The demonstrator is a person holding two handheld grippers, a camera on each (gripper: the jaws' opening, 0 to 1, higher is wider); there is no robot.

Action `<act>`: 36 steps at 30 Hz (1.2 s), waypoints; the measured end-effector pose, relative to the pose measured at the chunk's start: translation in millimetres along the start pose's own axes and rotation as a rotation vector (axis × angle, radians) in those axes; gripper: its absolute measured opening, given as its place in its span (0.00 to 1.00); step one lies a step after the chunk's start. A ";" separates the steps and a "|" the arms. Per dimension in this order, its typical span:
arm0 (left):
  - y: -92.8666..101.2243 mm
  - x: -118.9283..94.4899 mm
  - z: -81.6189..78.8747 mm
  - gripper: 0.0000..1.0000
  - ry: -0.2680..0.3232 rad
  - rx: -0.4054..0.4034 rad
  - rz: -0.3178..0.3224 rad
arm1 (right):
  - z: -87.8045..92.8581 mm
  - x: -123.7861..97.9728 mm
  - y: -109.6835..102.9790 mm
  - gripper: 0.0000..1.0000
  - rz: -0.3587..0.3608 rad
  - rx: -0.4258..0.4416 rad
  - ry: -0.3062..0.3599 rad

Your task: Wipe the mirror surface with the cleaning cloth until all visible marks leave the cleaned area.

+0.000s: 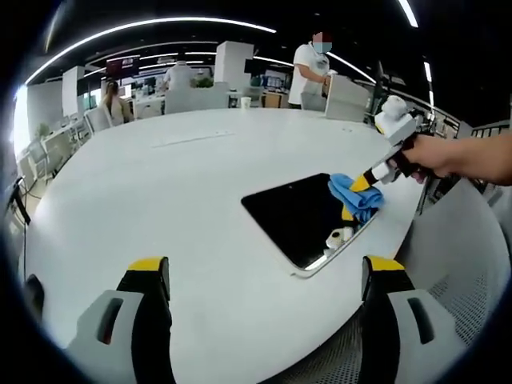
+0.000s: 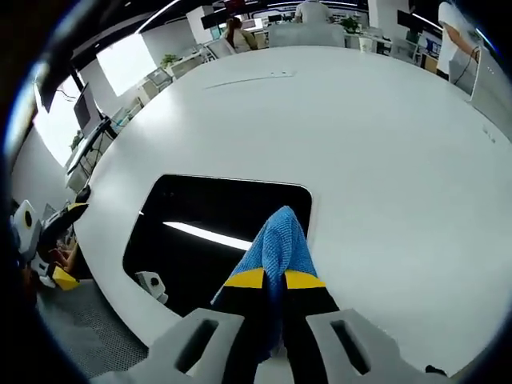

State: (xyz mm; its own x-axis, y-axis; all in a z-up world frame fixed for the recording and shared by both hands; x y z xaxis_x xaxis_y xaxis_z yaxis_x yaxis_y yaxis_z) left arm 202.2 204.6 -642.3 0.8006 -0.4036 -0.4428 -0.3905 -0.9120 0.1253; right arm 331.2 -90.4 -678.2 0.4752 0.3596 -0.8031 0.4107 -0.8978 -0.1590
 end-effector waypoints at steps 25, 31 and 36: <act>-3.8 -0.7 -1.1 0.99 0.016 -0.012 -0.032 | -52.9 34.0 15.8 0.01 0.030 -0.040 -0.017; -2.5 -0.6 -1.5 0.99 0.012 0.003 -0.025 | -52.1 33.5 17.8 0.01 0.017 -0.046 -0.001; -2.7 -1.2 -2.7 0.99 0.020 0.010 -0.027 | -64.4 6.8 21.7 0.02 -0.002 -0.035 0.104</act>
State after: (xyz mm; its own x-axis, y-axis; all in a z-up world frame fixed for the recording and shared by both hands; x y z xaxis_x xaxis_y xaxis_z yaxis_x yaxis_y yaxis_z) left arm 203.5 207.3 -639.7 0.8195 -0.3806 -0.4284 -0.3732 -0.9218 0.1050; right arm 393.4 -91.1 -650.1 0.5515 0.3876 -0.7386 0.4377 -0.8883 -0.1394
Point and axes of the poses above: the point that each gripper's makers call its tool centre point, and the gripper's own axes: x roughly forward along the fingers, y roughly to its right, z roughly out of its underside, the point moved 7 cm from there along -x, roughly backward along the fingers, and after that the axes turned 4 degrees about y, right-handed, at the moved point
